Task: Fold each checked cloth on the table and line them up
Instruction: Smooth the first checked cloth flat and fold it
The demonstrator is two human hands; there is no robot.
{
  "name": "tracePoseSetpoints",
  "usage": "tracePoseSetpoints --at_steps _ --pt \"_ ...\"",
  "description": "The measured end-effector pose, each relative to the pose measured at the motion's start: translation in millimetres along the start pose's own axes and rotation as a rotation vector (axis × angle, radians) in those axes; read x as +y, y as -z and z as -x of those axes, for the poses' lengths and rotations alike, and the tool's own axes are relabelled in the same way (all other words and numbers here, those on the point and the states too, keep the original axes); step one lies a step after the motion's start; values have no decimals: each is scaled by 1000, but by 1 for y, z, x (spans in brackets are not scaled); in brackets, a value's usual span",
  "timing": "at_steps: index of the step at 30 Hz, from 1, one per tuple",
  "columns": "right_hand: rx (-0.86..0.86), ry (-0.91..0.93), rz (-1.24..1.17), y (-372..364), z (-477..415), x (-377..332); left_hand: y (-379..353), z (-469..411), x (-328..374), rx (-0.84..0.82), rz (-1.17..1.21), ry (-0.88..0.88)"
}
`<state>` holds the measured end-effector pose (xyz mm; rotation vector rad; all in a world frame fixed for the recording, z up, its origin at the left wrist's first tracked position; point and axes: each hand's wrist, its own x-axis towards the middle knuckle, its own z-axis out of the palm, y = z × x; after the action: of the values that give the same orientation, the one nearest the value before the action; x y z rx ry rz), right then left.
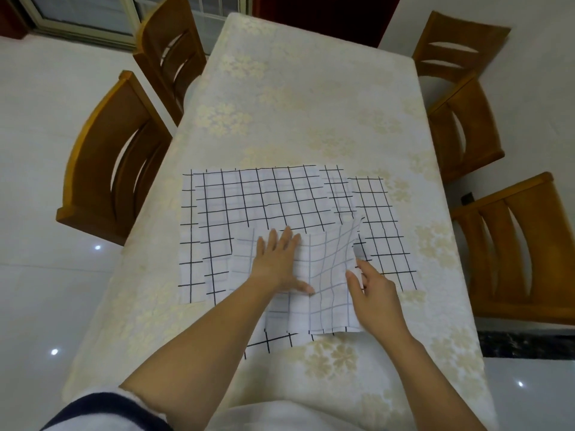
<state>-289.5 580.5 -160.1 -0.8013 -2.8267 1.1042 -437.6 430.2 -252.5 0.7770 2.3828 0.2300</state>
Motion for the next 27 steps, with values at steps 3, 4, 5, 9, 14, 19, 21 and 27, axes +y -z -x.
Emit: tracePoseSetpoints --at_steps 3,4,5,9,14,19,21,27 --pt "-14 62 1 -7 -2 -11 8 15 -36 121 9 -35" --pt "-22 80 -2 -10 -3 -16 9 20 -51 155 6 -45" --pt "-29 96 -5 -16 -4 -21 7 24 -65 180 -7 -44" --pt "-39 132 26 -51 -8 -39 -13 36 -108 189 -128 -40" --pt "-55 267 199 -106 -17 -59 -37 39 -118 308 -146 -54" --pt "-303 353 312 -139 -18 -70 -41 41 -125 380 -117 -83" --pt "-443 352 175 -143 -17 -65 -42 42 -128 412 -67 -95" --pt "-180 375 127 -140 -23 -21 -38 44 -127 505 422 8"
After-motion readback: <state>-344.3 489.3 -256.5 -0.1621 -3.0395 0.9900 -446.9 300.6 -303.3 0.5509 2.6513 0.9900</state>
